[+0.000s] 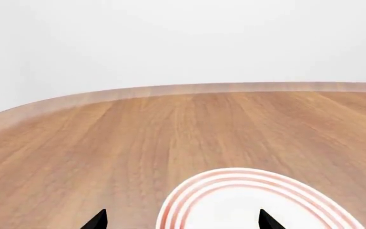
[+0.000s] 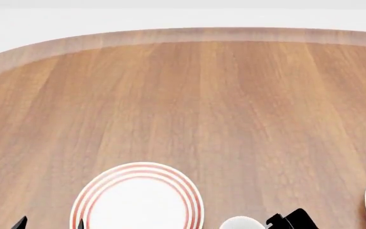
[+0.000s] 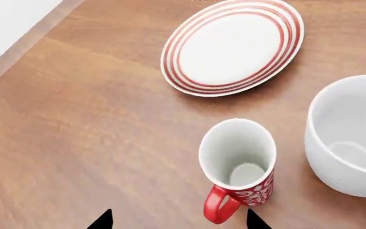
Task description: Put the red mug on the left plate.
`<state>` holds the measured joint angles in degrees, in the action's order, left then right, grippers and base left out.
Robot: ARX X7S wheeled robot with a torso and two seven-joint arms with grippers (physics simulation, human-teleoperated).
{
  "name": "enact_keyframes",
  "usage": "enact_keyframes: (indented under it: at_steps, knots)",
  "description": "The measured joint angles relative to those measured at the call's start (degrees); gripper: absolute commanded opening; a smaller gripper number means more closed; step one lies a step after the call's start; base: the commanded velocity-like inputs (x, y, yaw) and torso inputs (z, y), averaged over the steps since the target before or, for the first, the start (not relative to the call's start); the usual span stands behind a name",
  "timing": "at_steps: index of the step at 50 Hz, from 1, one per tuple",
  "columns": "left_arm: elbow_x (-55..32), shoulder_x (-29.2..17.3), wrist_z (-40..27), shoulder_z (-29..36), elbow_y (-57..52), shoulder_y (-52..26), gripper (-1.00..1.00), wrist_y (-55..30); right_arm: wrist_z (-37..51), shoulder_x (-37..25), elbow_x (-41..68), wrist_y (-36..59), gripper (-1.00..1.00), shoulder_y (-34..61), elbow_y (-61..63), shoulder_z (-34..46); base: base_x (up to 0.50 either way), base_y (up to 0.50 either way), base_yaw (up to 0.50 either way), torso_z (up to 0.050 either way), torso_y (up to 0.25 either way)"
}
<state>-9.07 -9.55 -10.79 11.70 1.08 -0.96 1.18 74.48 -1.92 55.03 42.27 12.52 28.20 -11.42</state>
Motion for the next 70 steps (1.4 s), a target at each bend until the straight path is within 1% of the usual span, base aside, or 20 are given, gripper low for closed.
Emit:
enact_keyframes:
  at_steps: [25,57,70]
  knots:
    - [-0.52,-0.66,-0.86,0.85,-0.15,0.05,1.0,0.17,0.86,-1.49,-3.57,-6.75,1.0,1.48,-6.53,3.72,0.0,0.0,0.0,0.0,0.0]
    - [-1.28,-1.4,-1.58,1.83,0.34,-0.38,1.0,0.44,0.48,-1.86,-5.51,-11.59,1.0,3.37,-14.47,7.79,0.0,0.0,0.0,0.0,0.0]
    - [-1.57,-1.69,-1.87,2.19,0.4,-0.45,1.0,0.56,-0.78,-3.05,-5.34,-12.27,1.0,3.52,-15.34,9.62,0.0,0.0,0.0,0.0,0.0]
